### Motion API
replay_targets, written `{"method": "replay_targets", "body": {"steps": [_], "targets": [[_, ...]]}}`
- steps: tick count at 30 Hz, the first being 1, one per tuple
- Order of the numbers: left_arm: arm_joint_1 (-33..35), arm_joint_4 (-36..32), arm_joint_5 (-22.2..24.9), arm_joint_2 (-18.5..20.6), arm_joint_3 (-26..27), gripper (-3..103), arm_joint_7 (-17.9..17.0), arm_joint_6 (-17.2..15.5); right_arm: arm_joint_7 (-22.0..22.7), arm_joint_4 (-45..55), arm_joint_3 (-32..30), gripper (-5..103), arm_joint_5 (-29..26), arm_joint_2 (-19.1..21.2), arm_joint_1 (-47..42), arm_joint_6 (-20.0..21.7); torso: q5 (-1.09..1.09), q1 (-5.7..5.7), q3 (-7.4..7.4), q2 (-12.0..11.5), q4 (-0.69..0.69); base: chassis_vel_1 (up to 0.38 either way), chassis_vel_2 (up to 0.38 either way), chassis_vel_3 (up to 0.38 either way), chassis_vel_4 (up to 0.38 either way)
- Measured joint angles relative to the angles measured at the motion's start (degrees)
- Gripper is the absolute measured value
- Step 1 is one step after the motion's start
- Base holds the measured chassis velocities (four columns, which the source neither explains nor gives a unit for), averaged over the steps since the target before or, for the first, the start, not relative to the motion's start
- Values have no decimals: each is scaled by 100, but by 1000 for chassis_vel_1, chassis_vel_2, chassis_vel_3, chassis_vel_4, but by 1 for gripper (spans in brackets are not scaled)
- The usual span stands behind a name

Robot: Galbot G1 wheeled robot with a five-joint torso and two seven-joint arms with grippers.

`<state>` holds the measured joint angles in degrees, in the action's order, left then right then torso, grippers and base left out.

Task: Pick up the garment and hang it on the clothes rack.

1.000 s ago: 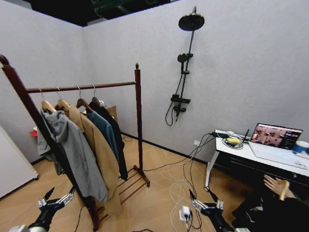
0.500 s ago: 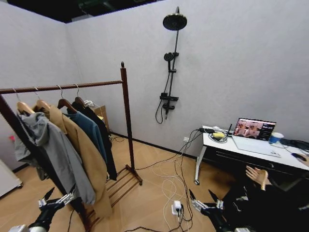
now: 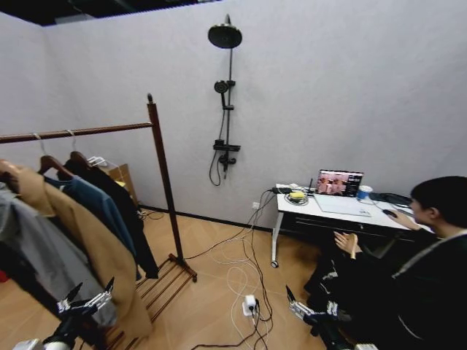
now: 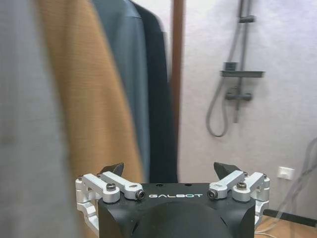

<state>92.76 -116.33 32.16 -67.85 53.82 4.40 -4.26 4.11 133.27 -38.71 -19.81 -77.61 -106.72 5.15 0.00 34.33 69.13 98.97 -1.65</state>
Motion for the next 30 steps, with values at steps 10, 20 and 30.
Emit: {"method": "replay_targets", "body": {"steps": [10,20,30], "targets": [[1,0,0,0,0,100,0,0,0,0,0,100,0,0,-1,0,-1,-1,0,0,1,-114,-117,-124,-123],[0,0,0,0,0,100,0,0,0,0,0,100,0,0,0,0,1,0,0,0,1,-121,-130,-120,-126],[0,0,0,0,0,100,1,0,0,0,0,100,0,0,0,0,-1,1,0,0,1,-59,-91,-90,-81]]}}
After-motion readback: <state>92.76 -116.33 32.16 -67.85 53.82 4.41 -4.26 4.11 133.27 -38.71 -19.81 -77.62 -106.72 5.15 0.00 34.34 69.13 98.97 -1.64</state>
